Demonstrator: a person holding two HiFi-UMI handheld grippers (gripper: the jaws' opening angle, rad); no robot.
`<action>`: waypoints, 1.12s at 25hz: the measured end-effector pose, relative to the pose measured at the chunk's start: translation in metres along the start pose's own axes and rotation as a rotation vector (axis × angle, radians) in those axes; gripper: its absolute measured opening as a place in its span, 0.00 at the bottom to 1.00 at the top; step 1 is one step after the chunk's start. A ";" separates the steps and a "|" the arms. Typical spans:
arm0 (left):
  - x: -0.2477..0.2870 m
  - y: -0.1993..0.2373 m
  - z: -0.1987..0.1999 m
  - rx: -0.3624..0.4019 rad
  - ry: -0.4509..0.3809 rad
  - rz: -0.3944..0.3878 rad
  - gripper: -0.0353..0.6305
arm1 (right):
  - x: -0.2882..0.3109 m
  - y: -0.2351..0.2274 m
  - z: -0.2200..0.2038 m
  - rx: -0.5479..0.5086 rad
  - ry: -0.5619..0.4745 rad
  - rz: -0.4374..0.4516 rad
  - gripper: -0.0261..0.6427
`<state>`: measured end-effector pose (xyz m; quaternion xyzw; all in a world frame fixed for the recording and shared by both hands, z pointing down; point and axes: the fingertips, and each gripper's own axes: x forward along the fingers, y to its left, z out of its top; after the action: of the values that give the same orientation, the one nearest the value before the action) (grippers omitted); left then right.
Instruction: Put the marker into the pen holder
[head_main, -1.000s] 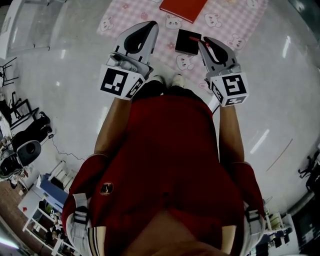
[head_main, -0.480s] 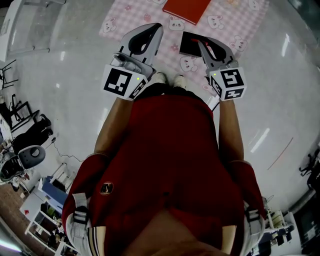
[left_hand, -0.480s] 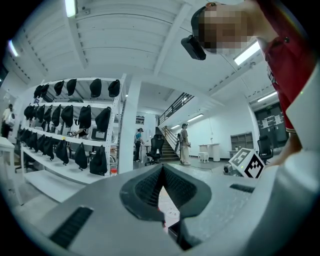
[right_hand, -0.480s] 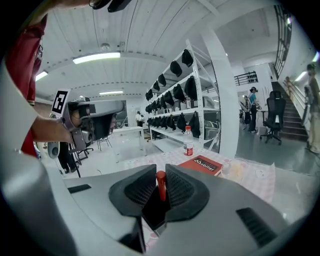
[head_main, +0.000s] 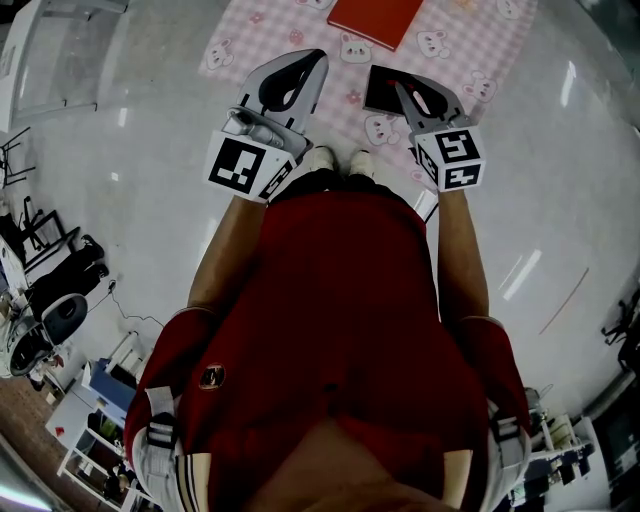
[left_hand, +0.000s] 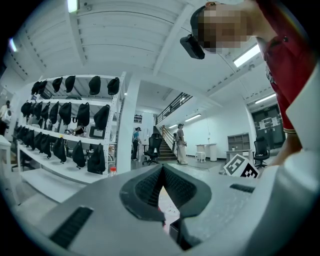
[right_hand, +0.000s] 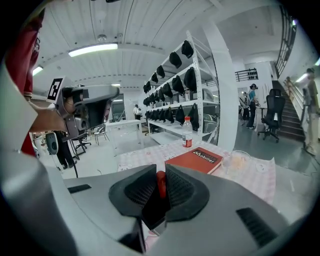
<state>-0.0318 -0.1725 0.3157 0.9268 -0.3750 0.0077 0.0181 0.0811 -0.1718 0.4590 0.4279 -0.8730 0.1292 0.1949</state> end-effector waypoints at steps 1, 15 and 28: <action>0.000 0.000 0.000 0.000 0.001 -0.001 0.06 | 0.002 -0.001 -0.003 0.002 0.006 -0.001 0.12; -0.003 0.014 -0.005 -0.001 0.018 -0.026 0.06 | 0.024 0.003 -0.029 0.003 0.085 -0.011 0.12; 0.009 0.014 -0.007 -0.004 0.028 -0.053 0.06 | 0.030 -0.004 -0.043 -0.002 0.125 -0.015 0.12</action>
<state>-0.0355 -0.1883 0.3235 0.9363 -0.3498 0.0196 0.0255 0.0772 -0.1786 0.5111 0.4253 -0.8560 0.1534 0.2506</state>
